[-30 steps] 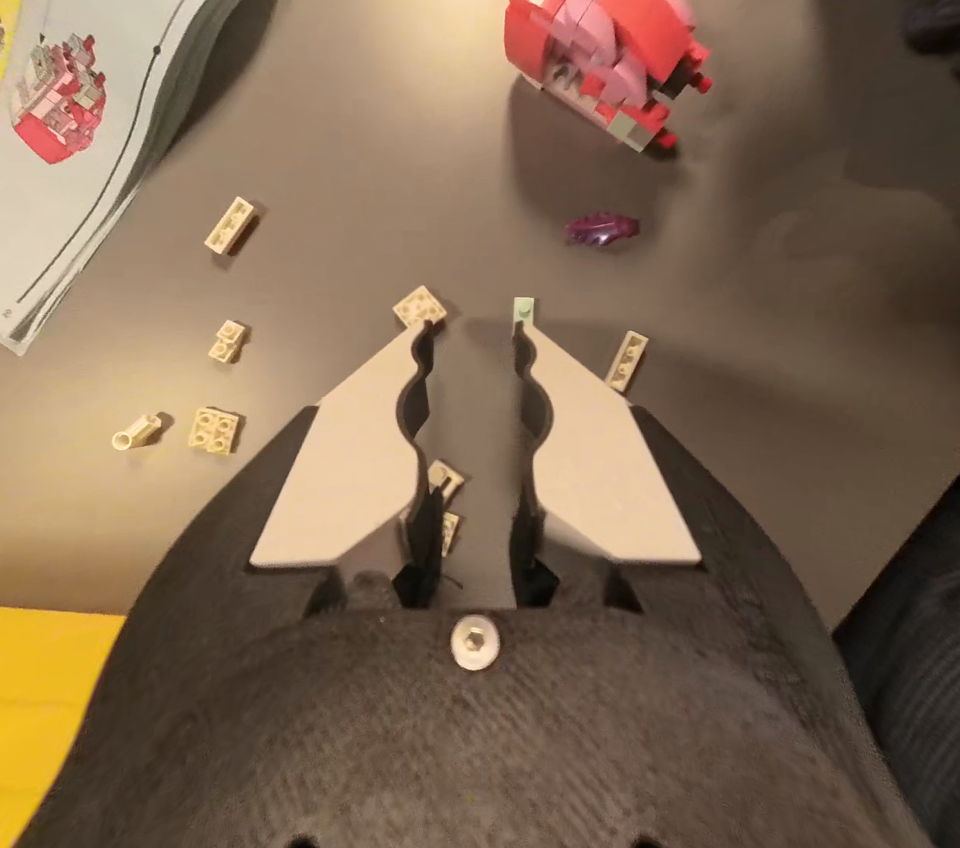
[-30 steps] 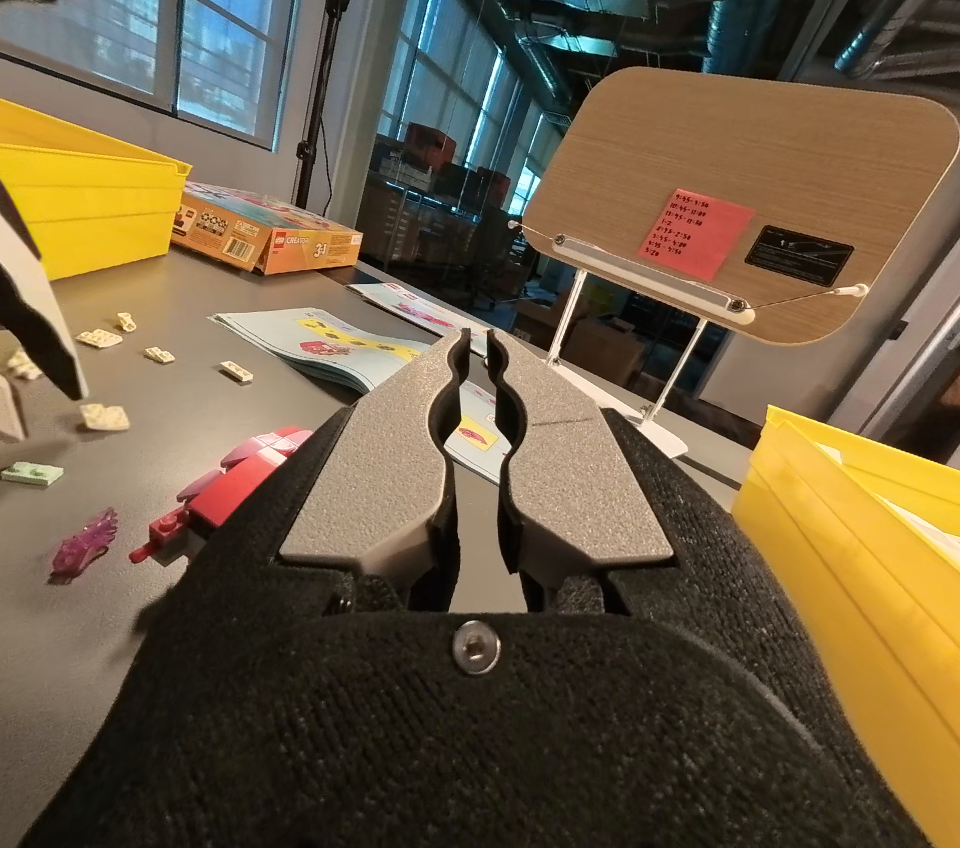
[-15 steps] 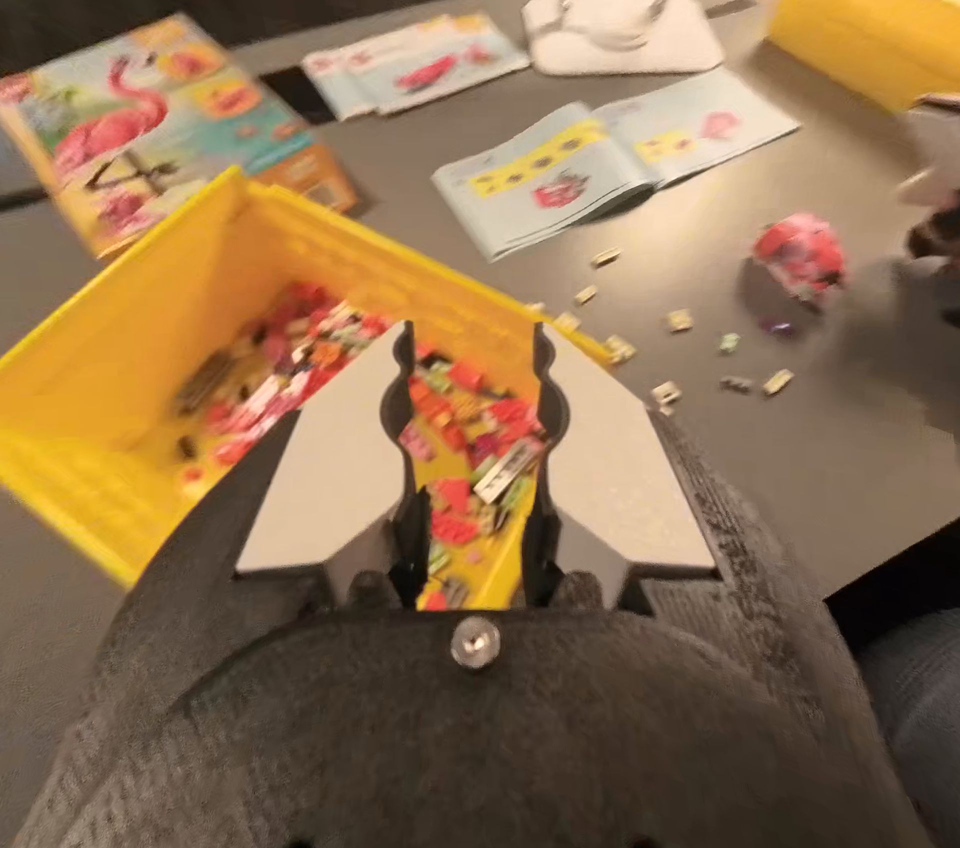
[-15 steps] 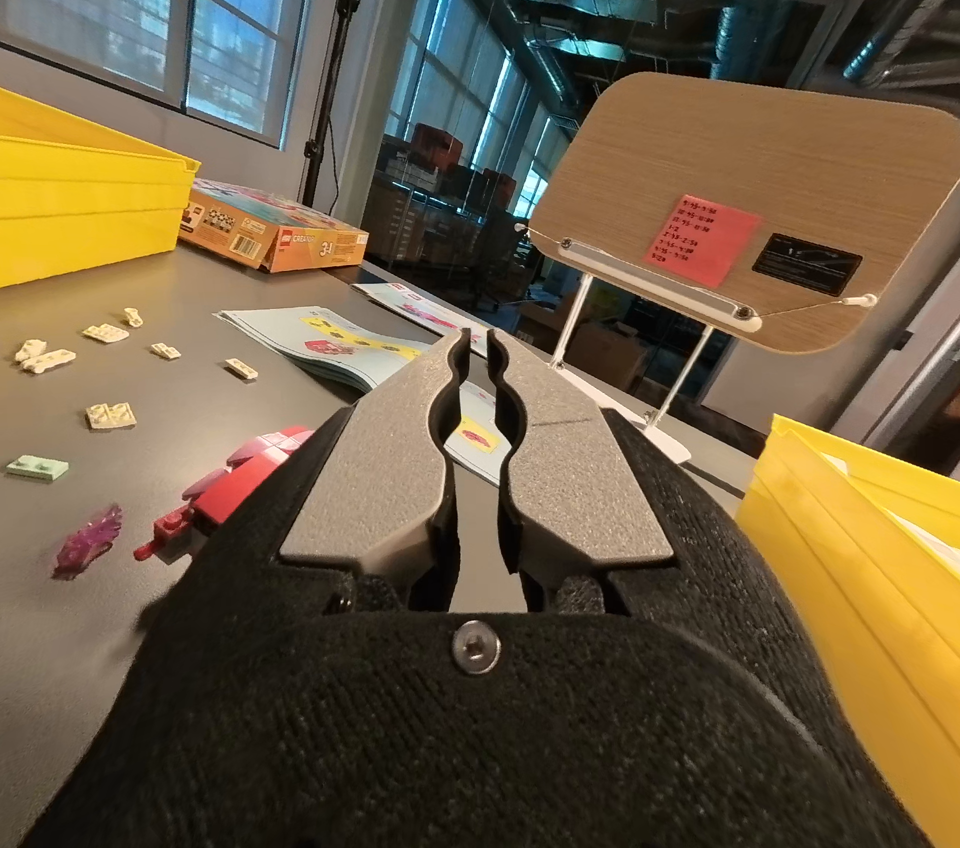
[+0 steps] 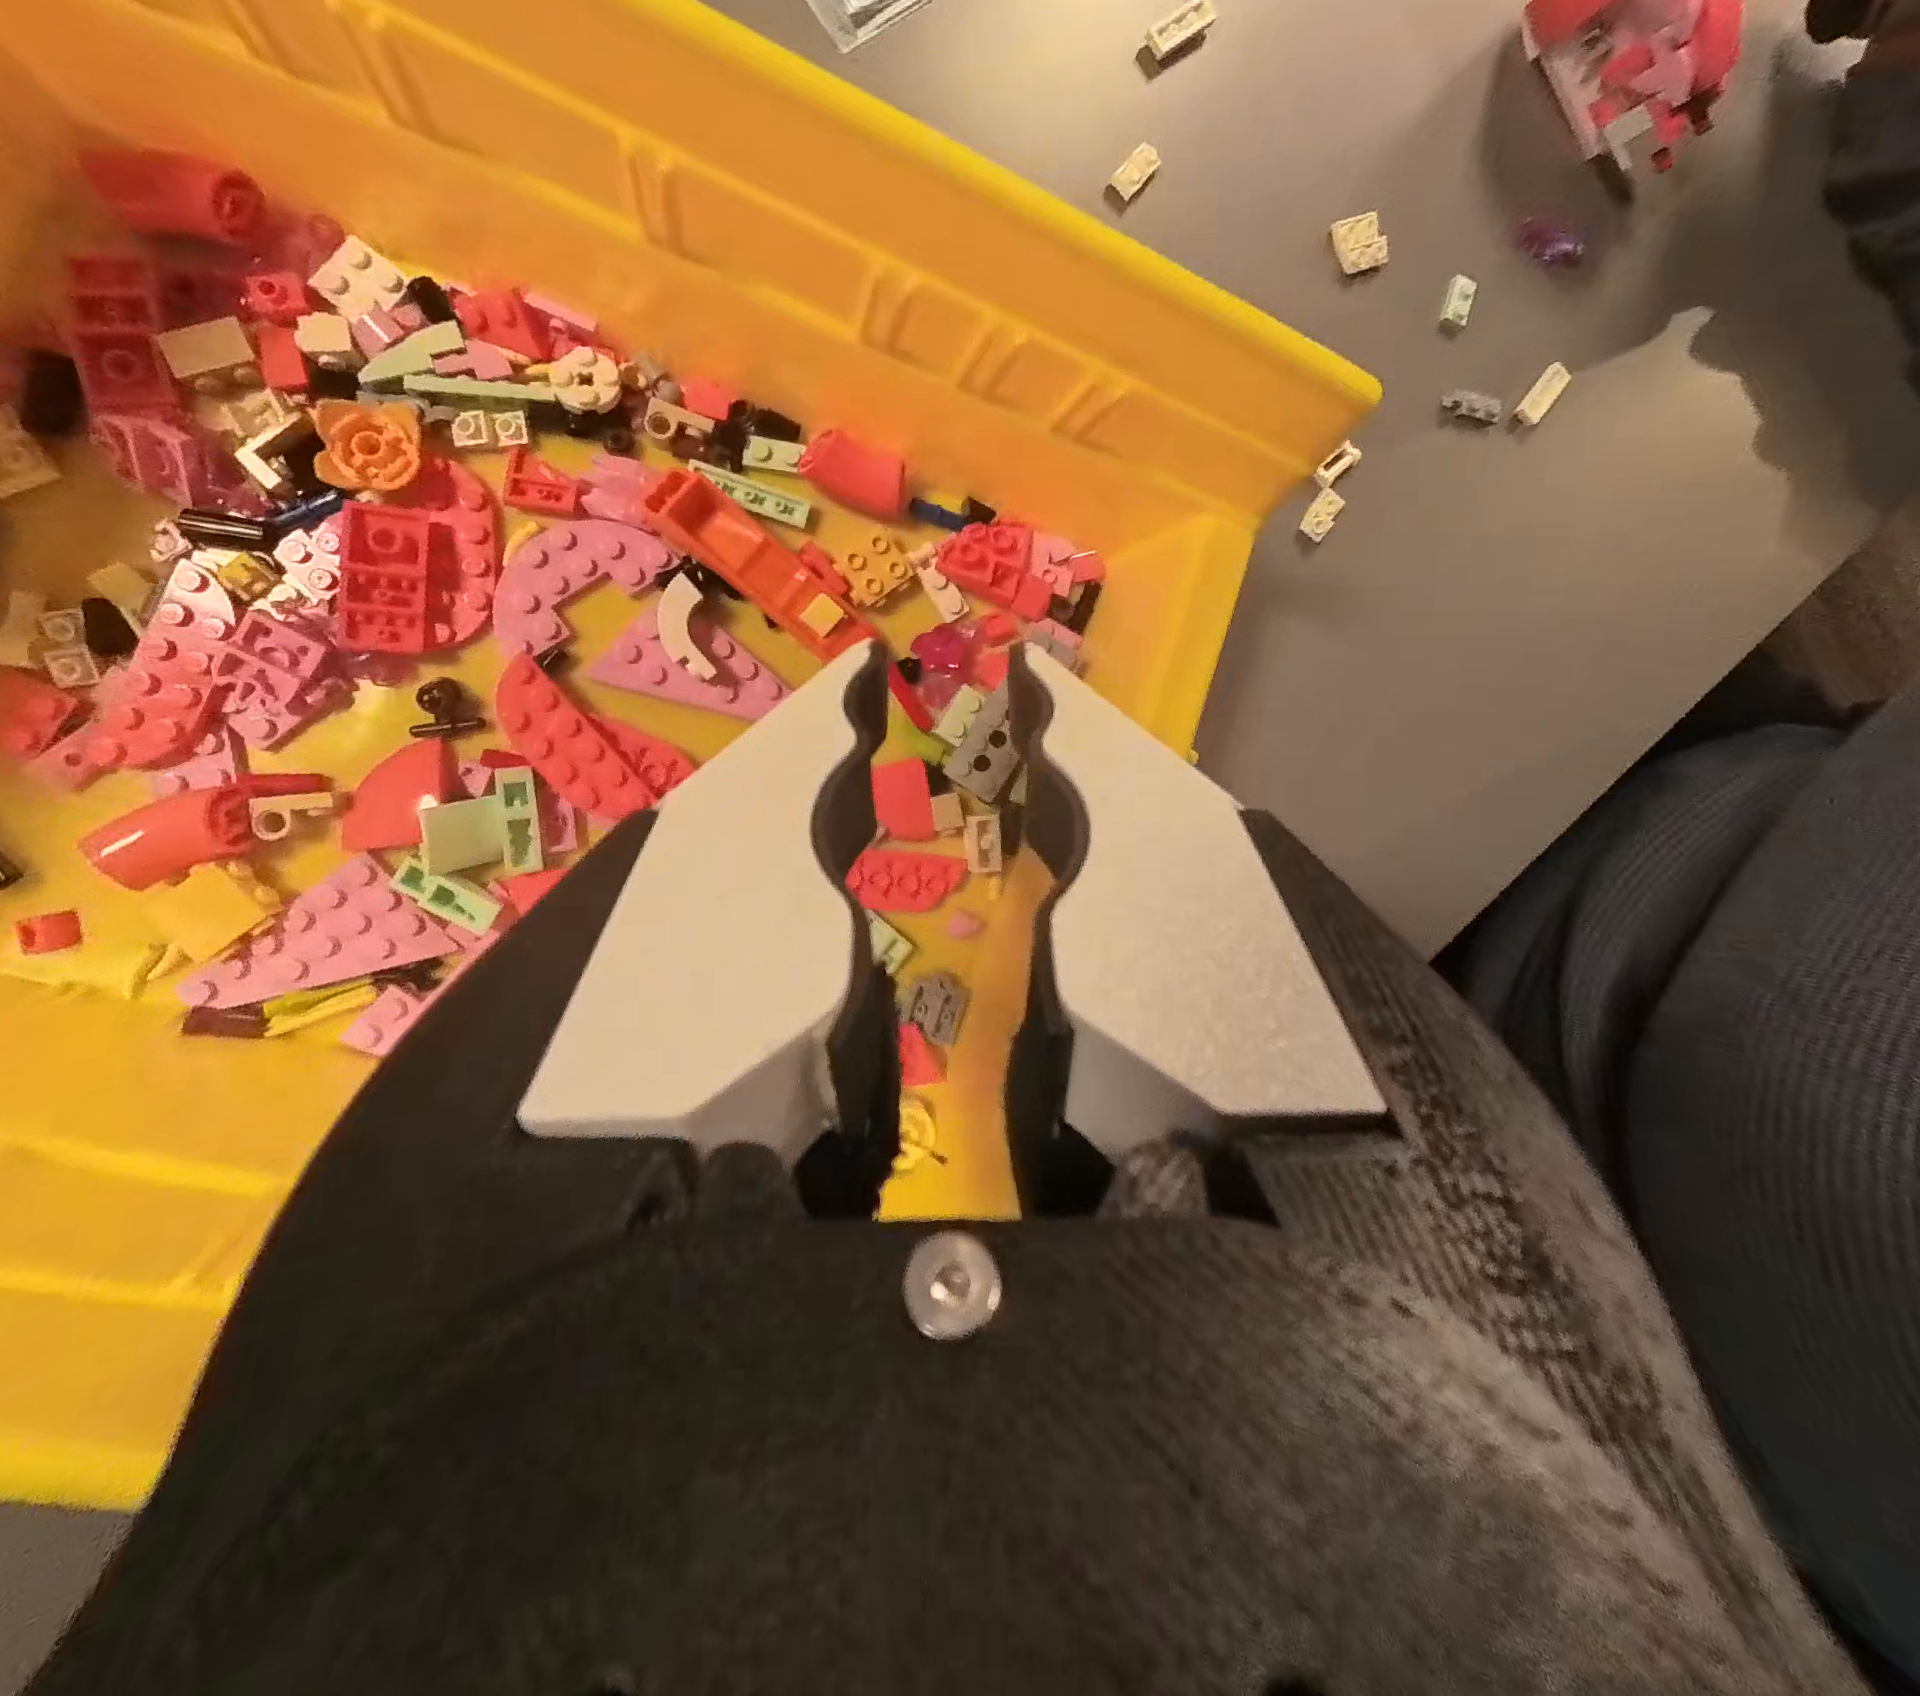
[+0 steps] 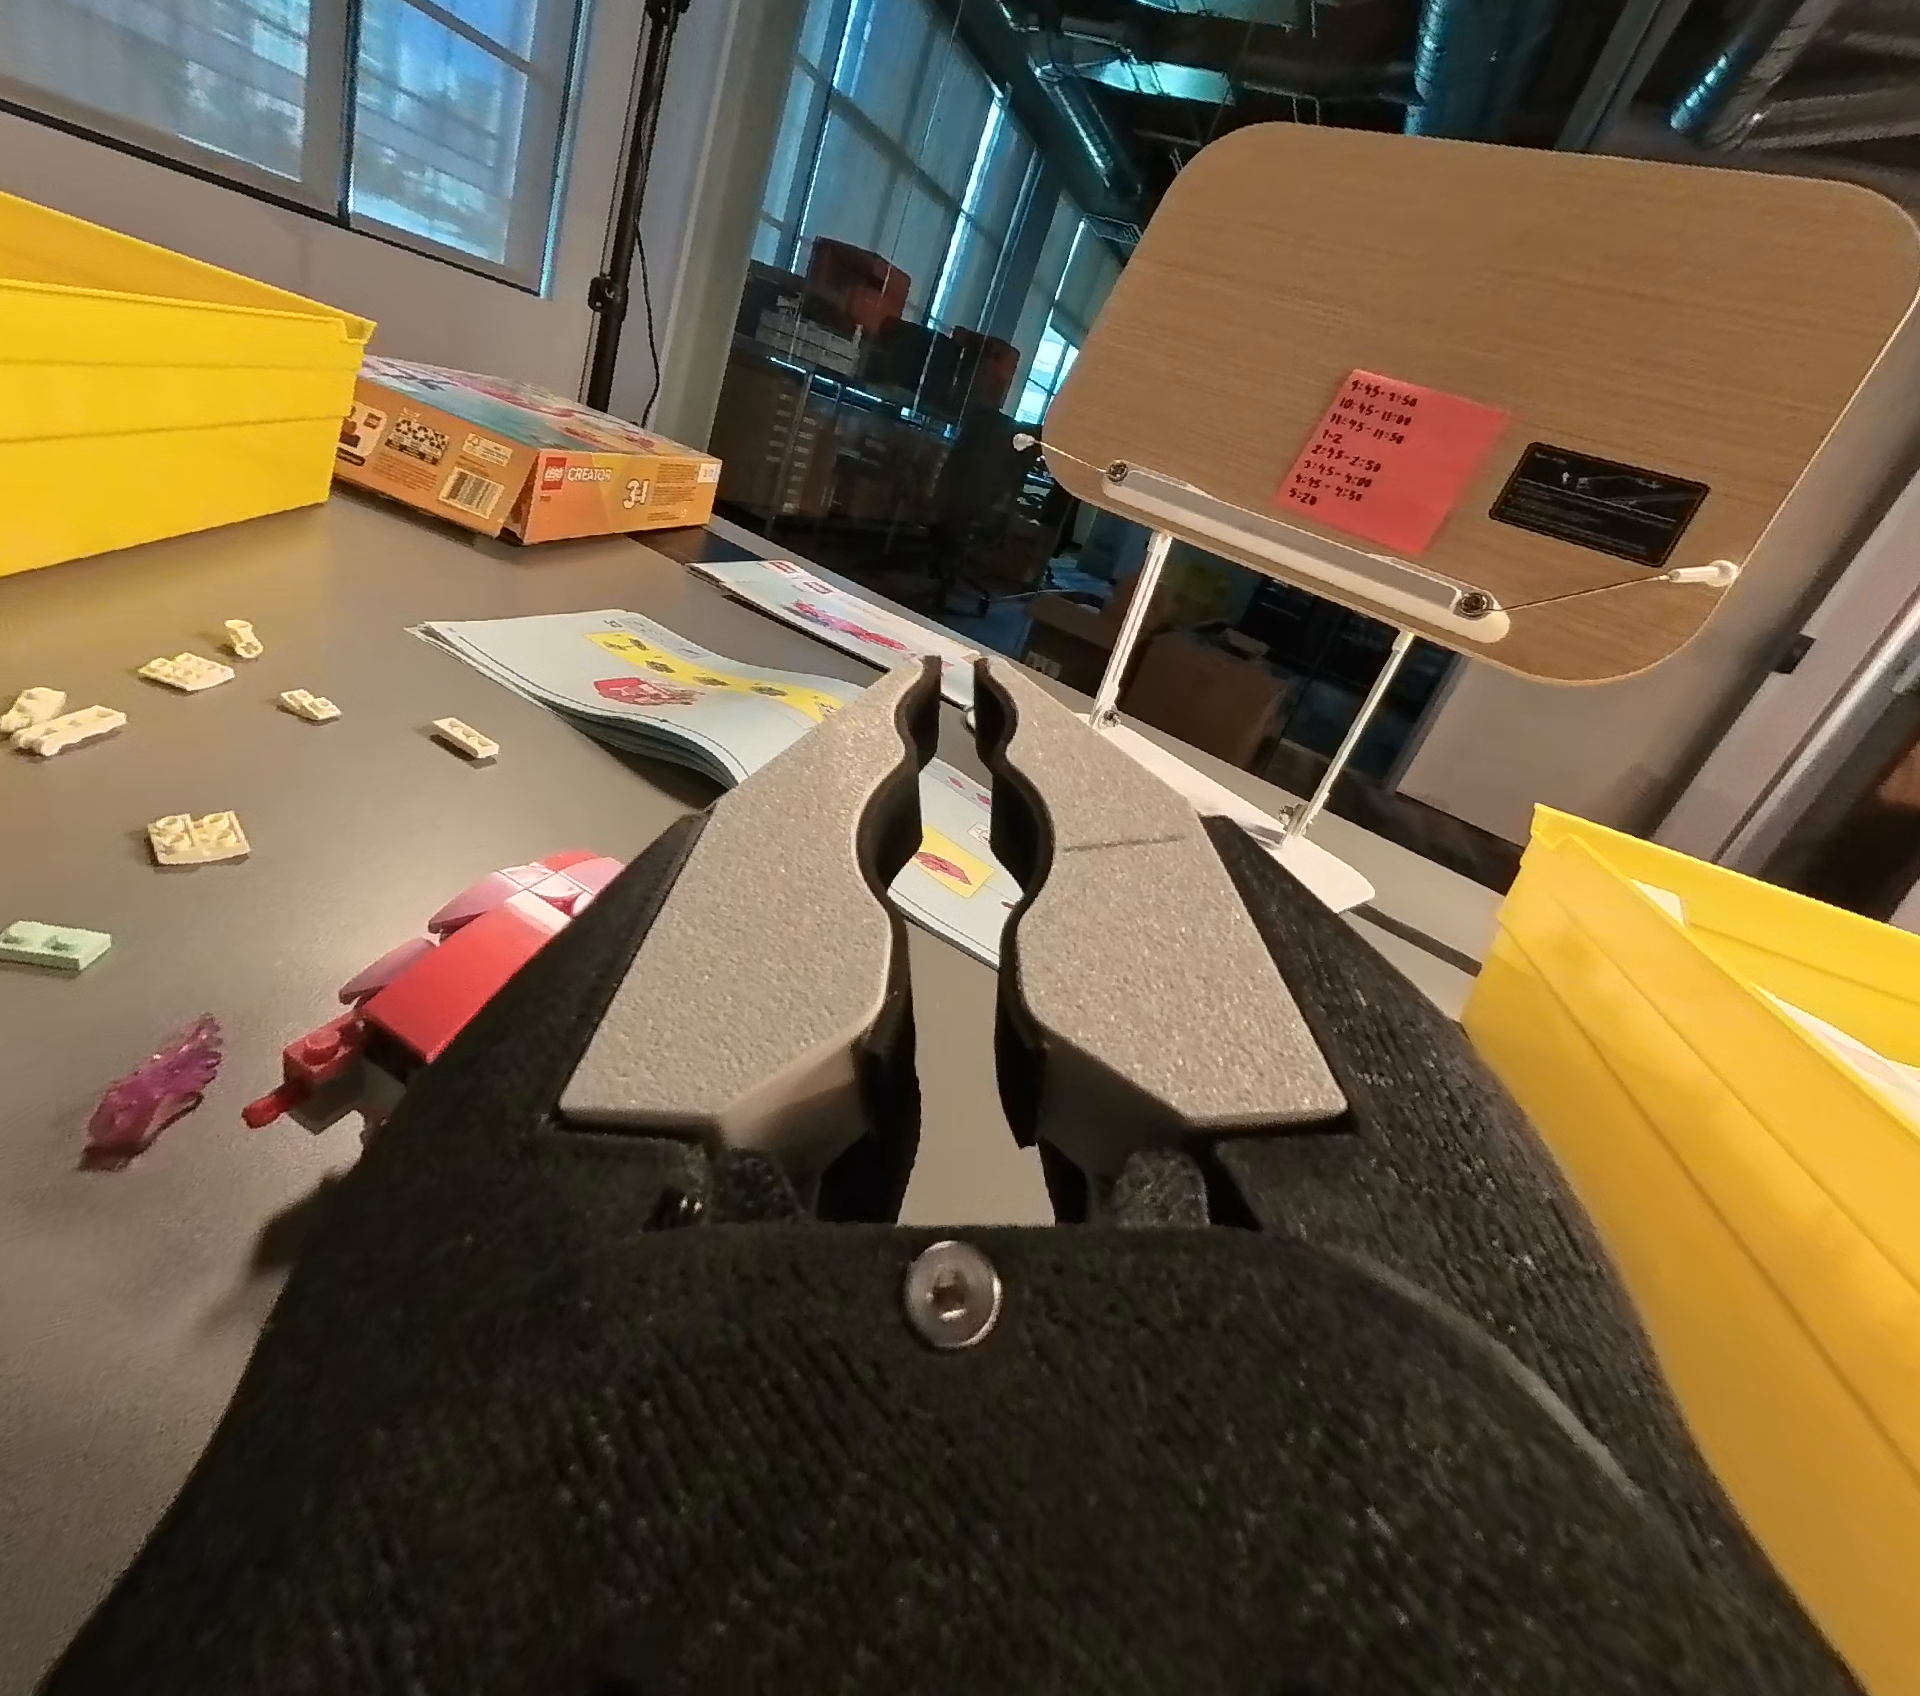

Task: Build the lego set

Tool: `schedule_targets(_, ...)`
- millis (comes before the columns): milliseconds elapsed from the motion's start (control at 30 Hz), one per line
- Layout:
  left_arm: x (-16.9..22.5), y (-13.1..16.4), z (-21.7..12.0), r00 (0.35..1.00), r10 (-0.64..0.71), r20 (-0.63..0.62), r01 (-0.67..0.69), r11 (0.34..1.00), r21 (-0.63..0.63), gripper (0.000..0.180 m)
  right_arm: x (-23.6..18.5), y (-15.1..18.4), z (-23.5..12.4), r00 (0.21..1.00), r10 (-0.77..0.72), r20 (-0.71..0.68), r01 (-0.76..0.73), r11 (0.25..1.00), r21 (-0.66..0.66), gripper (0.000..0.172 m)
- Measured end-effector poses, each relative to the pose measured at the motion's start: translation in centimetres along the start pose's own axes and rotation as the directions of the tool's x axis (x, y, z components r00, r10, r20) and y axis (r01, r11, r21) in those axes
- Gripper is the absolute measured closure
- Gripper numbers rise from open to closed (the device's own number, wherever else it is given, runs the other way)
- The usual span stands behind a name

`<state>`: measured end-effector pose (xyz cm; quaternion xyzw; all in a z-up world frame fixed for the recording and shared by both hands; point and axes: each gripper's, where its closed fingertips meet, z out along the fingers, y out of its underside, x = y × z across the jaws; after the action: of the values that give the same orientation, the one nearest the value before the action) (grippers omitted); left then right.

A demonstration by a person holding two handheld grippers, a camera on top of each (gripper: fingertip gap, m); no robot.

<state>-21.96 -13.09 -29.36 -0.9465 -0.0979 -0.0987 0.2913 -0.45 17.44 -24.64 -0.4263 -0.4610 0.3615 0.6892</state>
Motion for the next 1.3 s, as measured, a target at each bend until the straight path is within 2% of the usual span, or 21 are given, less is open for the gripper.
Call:
schedule_targets(200, -0.7, 0.3, -0.1, 1.000, 0.004, 0.022, -0.004, 1.000, -0.006, 0.158, 0.1, 0.0, 0.0, 1.000, -0.003, -0.005, 0.003, 1.000, -0.003, 0.167)
schedule_targets(333, -3.2, 1.1, -1.7, 0.992, -0.007, 0.125, 0.012, 0.999, -0.035, 0.155, 0.0, 0.0, 0.0, 1.000, -0.007, -0.002, 0.007, 1.000, -0.004, 0.167)
schedule_targets(500, -3.8, 1.0, -3.4, 0.993, -0.037, 0.108, 0.039, 0.999, -0.022, 0.150, 0.0, 0.1, 0.0, 1.000, -0.011, -0.005, 0.011, 1.000, -0.007, 0.167)
schedule_targets(600, -3.3, -0.2, -4.3, 0.996, -0.014, 0.087, 0.009, 0.998, 0.058, 0.150, 0.1, 0.1, 0.0, 1.000, -0.011, -0.009, 0.011, 1.000, -0.009, 0.168)
schedule_targets(733, -4.2, -0.3, -5.3, 0.989, 0.010, 0.146, -0.018, 0.998, 0.054, 0.149, 0.0, 0.2, 0.0, 1.000, -0.015, -0.009, 0.015, 1.000, -0.012, 0.167)
schedule_targets(1000, -3.9, 1.7, -3.9, 0.987, 0.072, 0.141, -0.058, 0.993, -0.106, 0.147, -0.1, 0.2, 0.1, 0.999, -0.032, -0.010, 0.032, 0.999, -0.019, 0.167)
schedule_targets(1300, -3.8, 2.2, -2.1, 0.995, 0.044, 0.089, -0.036, 0.996, -0.082, 0.148, 0.0, 0.5, 0.2, 0.999, -0.045, -0.016, 0.044, 0.998, -0.034, 0.167)
